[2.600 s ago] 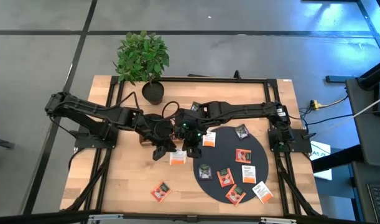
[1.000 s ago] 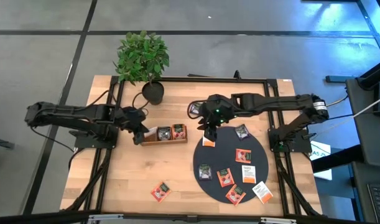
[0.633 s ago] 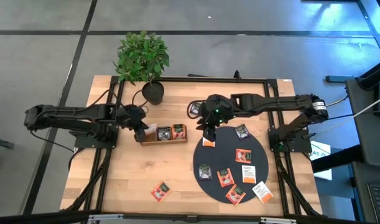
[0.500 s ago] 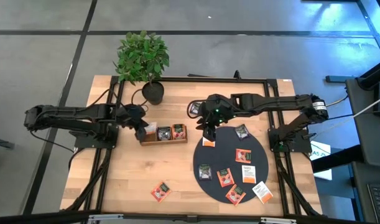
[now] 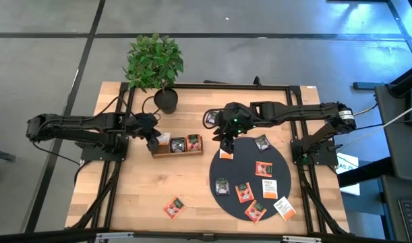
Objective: Pick & Place Tea
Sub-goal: Put the white tea bag into the left section of the wooden organizer
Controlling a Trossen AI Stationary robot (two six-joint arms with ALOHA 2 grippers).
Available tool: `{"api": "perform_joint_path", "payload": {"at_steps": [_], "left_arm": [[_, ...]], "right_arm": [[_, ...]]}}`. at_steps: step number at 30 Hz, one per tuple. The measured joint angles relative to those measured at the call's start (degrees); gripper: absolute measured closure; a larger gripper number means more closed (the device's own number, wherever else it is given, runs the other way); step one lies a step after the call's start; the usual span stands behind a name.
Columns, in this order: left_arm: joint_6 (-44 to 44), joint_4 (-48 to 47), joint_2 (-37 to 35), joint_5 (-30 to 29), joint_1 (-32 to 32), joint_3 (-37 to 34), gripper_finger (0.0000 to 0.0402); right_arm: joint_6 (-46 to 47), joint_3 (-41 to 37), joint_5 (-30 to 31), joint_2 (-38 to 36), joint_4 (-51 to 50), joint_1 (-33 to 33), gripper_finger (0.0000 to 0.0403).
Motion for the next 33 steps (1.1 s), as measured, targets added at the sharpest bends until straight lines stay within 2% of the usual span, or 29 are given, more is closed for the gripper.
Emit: {"api": "perform_joint_path", "payload": {"at_steps": [10, 16, 21, 23, 27, 33], "left_arm": [[0.5, 0.7, -0.4, -1.5, 0.0, 0.0, 0.0303], [3.3, 5.6, -3.2, -2.1, 0.0, 0.0, 0.0298], [5.7, 5.9, -3.8, -0.9, 0.0, 0.0, 0.0301], [4.3, 6.3, -2.7, -0.4, 0.3, 0.2, 0.0298], [6.9, 6.1, 1.5, 5.1, 1.3, 2.8, 0.0291], [11.6, -0.2, 10.4, 5.0, 3.5, 8.7, 0.0293]], "right_arm": [[1.8, 0.0, 0.0, 0.0, -0.2, 0.0, 0.0274], [1.9, 0.0, 0.0, 0.0, -0.2, 0.0, 0.0274], [1.9, 0.0, 0.0, 0.0, -0.1, 0.0, 0.0274], [1.6, 0.0, 0.0, 0.0, 0.0, 0.0, 0.0274], [2.2, 0.0, 0.0, 0.0, 0.9, 0.0, 0.0274], [2.5, 0.0, 0.0, 0.0, 1.9, 0.0, 0.0274]]}}
